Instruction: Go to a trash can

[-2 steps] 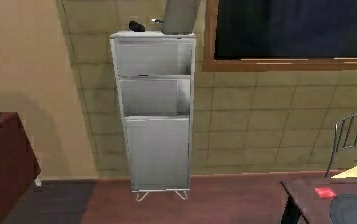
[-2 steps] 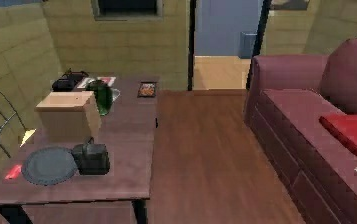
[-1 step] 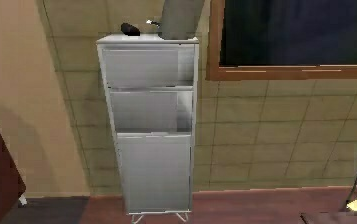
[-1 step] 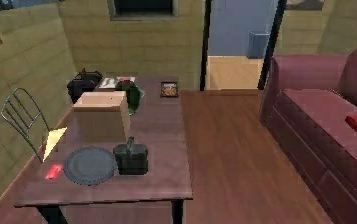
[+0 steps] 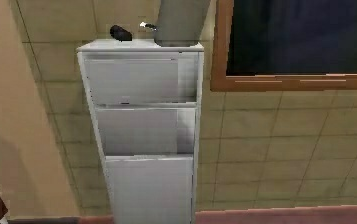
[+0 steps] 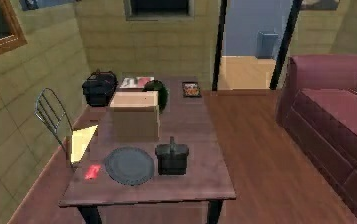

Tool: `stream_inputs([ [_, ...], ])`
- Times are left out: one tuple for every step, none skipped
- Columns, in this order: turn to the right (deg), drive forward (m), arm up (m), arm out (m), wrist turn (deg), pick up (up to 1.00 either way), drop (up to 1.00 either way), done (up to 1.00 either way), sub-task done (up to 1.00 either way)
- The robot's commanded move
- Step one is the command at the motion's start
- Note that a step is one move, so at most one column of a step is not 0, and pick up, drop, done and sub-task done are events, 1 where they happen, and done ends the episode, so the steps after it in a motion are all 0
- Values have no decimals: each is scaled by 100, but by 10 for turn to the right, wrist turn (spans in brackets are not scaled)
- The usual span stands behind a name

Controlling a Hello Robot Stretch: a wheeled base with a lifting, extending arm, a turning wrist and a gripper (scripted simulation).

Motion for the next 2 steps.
stream_inputs([
  [450,0,0,0,0,0,0,0,0],
  [450,0,0,0,0,0,0,0,0],
])
